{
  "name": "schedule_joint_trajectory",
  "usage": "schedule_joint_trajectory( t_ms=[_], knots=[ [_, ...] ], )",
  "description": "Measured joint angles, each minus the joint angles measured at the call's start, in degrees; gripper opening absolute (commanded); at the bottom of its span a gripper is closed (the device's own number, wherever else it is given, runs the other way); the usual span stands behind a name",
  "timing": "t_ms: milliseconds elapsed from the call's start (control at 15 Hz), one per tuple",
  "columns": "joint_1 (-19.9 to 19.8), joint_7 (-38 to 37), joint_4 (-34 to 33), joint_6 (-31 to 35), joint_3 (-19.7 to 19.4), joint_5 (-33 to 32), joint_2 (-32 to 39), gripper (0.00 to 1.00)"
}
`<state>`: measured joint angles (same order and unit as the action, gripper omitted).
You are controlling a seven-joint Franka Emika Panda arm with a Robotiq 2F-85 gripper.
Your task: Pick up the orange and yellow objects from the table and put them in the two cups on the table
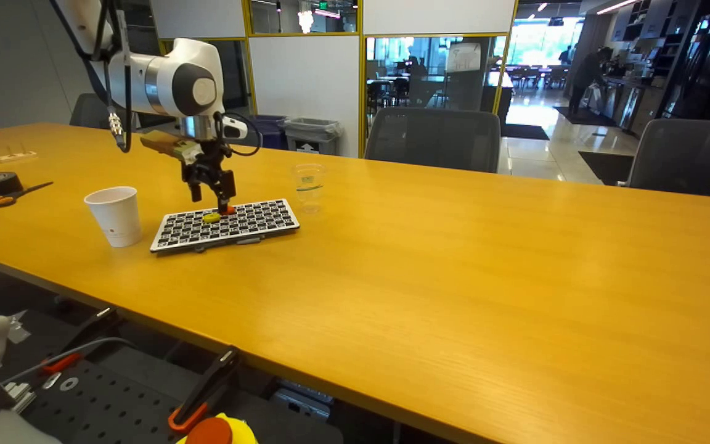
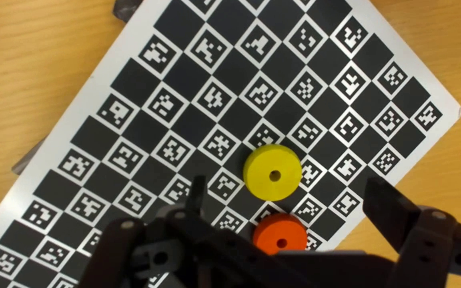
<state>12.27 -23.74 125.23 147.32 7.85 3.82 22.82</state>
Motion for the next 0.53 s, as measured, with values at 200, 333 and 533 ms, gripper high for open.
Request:
schedule_joint_trajectory(
  t_ms=[200,333,533],
  knots=[
    [0.0,0.0,-0.4,0.5,0.0,0.5,1.0,1.00],
    [0.0,0.0,-0.4,0.5,0.0,0.7,1.3,1.00],
    [0.0,-0.1,-0.3,0.5,0.0,0.7,1.4,1.00]
  ],
)
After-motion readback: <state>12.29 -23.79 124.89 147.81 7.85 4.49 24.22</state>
